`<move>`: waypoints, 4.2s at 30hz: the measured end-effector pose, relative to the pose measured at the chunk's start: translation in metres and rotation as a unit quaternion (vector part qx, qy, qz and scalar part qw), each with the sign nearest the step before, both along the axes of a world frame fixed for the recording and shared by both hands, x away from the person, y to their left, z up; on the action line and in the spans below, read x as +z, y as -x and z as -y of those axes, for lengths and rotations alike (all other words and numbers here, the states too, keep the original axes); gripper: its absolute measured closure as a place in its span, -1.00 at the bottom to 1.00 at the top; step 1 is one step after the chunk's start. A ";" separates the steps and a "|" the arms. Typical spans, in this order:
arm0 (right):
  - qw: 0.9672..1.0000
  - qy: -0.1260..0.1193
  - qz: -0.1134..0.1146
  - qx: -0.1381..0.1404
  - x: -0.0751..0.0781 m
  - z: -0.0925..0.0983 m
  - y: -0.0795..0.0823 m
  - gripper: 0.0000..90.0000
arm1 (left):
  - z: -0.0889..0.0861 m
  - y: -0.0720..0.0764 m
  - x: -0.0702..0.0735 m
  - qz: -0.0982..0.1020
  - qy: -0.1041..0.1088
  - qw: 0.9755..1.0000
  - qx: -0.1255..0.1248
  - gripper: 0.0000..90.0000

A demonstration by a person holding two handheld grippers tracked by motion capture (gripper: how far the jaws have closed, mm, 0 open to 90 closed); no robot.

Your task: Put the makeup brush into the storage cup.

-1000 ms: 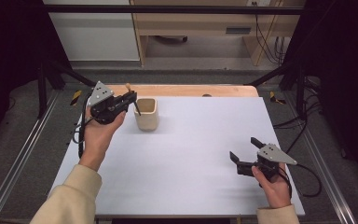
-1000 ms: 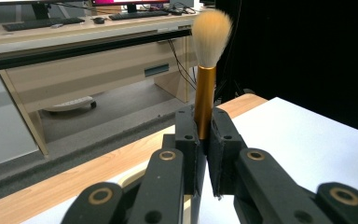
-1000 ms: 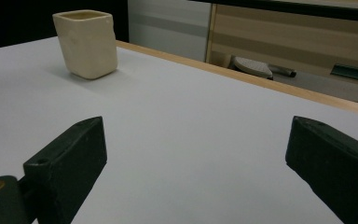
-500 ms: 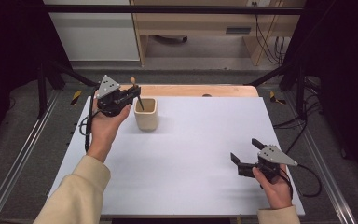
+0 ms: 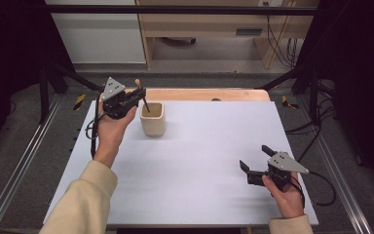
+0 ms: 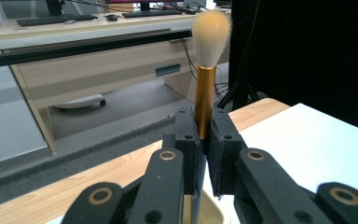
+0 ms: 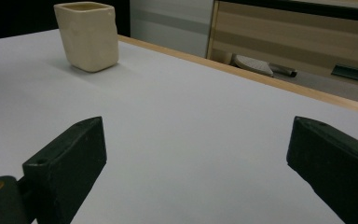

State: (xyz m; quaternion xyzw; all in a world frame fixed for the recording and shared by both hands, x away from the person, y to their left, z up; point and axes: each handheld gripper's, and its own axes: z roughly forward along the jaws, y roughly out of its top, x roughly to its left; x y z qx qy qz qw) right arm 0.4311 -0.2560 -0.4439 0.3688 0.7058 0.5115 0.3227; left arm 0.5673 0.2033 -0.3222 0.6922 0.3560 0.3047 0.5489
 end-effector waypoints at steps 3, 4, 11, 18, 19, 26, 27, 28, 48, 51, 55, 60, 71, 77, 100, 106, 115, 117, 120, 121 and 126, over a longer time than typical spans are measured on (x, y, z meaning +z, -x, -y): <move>1.000 0.001 0.003 -0.001 0.000 0.000 0.000 -0.88 | 0.001 -0.002 -0.002 -0.001 0.002 1.000 0.001 0.85; 1.000 0.001 0.006 -0.001 -0.001 0.001 0.000 -0.88 | 0.001 -0.003 -0.003 -0.002 0.001 1.000 0.001 0.85; 0.999 -0.015 0.029 0.004 -0.002 0.001 0.001 -0.89 | 0.001 -0.009 -0.008 -0.002 0.000 1.000 0.006 0.85; 0.999 -0.009 0.031 0.006 -0.002 -0.001 0.001 -0.89 | 0.000 -0.011 -0.011 -0.001 -0.002 1.000 0.009 0.85; 0.999 -0.009 0.031 0.006 -0.003 -0.001 0.001 -0.89 | -0.001 -0.011 -0.011 -0.002 0.000 1.000 0.009 0.85; 1.000 -0.009 0.029 0.006 -0.003 -0.002 0.001 -0.89 | -0.003 -0.013 -0.016 -0.004 0.000 1.000 0.013 0.85; 1.000 -0.009 0.029 0.006 -0.003 -0.002 0.001 -0.89 | -0.003 -0.013 -0.019 -0.006 -0.001 1.000 0.013 0.85; 0.999 -0.009 0.030 0.006 -0.002 -0.002 0.001 -0.89 | -0.003 -0.013 -0.019 -0.006 -0.001 1.000 0.013 0.85; 0.999 -0.011 0.029 0.006 -0.003 -0.001 0.001 -0.89 | -0.002 -0.016 -0.033 -0.017 -0.006 1.000 0.015 0.85; 1.000 -0.011 0.028 0.006 -0.003 -0.001 0.001 -0.89 | -0.001 -0.017 -0.035 -0.019 -0.007 1.000 0.015 0.85; 1.000 -0.011 0.029 0.006 -0.002 -0.001 0.001 -0.89 | 0.000 -0.017 -0.037 -0.020 -0.010 1.000 0.014 0.85; 1.000 -0.011 0.028 0.006 -0.003 -0.001 0.001 -0.89 | 0.002 -0.017 -0.041 -0.023 -0.014 1.000 0.011 0.85; 1.000 -0.011 0.027 0.007 -0.003 -0.002 0.001 -0.89 | 0.009 -0.018 -0.048 -0.026 -0.029 0.999 0.006 0.85; 1.000 -0.011 0.027 0.007 -0.003 -0.002 0.001 -0.89 | 0.008 -0.019 -0.051 -0.032 -0.027 0.999 0.008 0.85; 1.000 -0.008 0.026 0.008 -0.002 -0.003 0.001 -0.90 | 0.000 0.015 -0.048 0.019 -0.012 1.000 0.021 -0.23; 1.000 -0.007 0.027 0.008 -0.003 -0.004 0.001 -0.90 | 0.001 0.025 -0.044 0.025 -0.007 1.000 0.001 -0.43; 1.000 -0.004 0.024 0.009 -0.003 -0.005 0.001 -0.91 | 0.004 0.038 -0.042 0.016 -0.009 1.000 -0.021 -0.70; 1.000 -0.004 0.024 0.008 -0.003 -0.005 0.001 -0.91 | 0.005 0.041 -0.042 0.014 -0.012 1.000 -0.026 -0.75; 1.000 -0.004 0.024 0.008 -0.003 -0.005 0.001 -0.91 | 0.007 0.044 -0.042 0.011 -0.008 0.999 -0.034 -0.81; 1.000 -0.004 0.024 0.008 -0.003 -0.005 0.001 -0.91 | 0.008 0.045 -0.042 0.007 -0.008 0.999 -0.039 -0.83; 1.000 -0.005 0.023 0.007 -0.003 -0.005 0.001 -0.92 | 0.011 0.050 -0.043 0.009 -0.002 0.999 -0.045 -0.90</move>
